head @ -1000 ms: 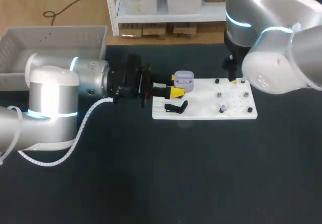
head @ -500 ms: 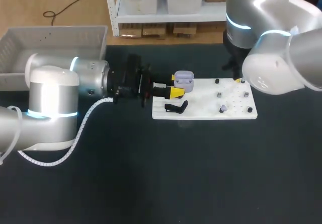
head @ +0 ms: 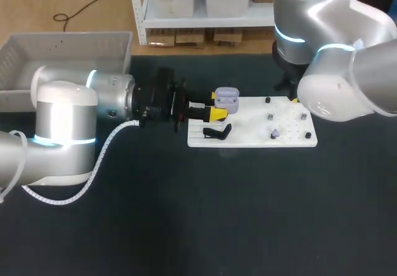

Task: Pick up each earbud case from the left stands, insert the matching earbuds, close the lid, and place the case in the box.

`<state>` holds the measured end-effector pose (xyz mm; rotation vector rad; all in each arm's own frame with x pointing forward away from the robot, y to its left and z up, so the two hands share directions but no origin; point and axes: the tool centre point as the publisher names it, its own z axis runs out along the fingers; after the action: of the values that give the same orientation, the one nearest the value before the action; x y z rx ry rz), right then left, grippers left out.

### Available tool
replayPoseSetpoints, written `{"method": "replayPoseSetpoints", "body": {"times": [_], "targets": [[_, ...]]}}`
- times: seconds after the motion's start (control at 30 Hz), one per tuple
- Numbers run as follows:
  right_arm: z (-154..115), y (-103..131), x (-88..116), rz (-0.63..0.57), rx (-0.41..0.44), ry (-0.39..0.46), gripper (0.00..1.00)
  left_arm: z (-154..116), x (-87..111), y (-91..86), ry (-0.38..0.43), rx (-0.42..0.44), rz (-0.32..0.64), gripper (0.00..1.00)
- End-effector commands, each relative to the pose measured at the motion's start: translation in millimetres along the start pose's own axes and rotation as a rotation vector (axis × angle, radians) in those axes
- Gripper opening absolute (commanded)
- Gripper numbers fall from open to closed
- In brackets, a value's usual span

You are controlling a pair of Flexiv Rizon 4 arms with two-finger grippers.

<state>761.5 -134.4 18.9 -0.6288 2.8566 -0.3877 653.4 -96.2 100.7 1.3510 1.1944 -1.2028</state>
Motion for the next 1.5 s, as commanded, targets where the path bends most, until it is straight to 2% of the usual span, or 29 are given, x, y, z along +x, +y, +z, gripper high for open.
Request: {"method": "replayPoseSetpoints", "body": {"times": [0.03, 0.47, 1.23, 1.3, 1.37, 1.5], "targets": [[1.7, 0.5, 0.0, -0.004, 0.01, -0.002, 0.37, 0.4, 0.4, -1.7, -0.001, -0.007, 0.003, 0.0], [4.1, 0.0, 0.7, -0.013, 0.024, -0.005, 0.27, 0.4, 0.4, -1.7, -0.001, -0.007, 0.003, 0.0], [9.6, -0.2, -0.5, -0.018, 0.038, 0.002, 0.22, 0.4, 0.4, -1.7, -0.001, -0.007, 0.003, 0.0], [10.3, -0.1, -1.1, -0.019, 0.039, 0.003, 0.16, 0.4, 0.4, -1.7, -0.001, -0.007, 0.003, 0.0], [10.5, -0.2, -1.5, -0.018, 0.041, 0.002, 0.0, 0.4, 0.4, -1.7, -0.001, -0.007, 0.003, 0.0], [6.9, 0.2, -1.7, -0.018, 0.046, -0.001, 0.0, 0.4, 0.4, -1.7, -0.001, -0.007, 0.003, 0.0]]}}
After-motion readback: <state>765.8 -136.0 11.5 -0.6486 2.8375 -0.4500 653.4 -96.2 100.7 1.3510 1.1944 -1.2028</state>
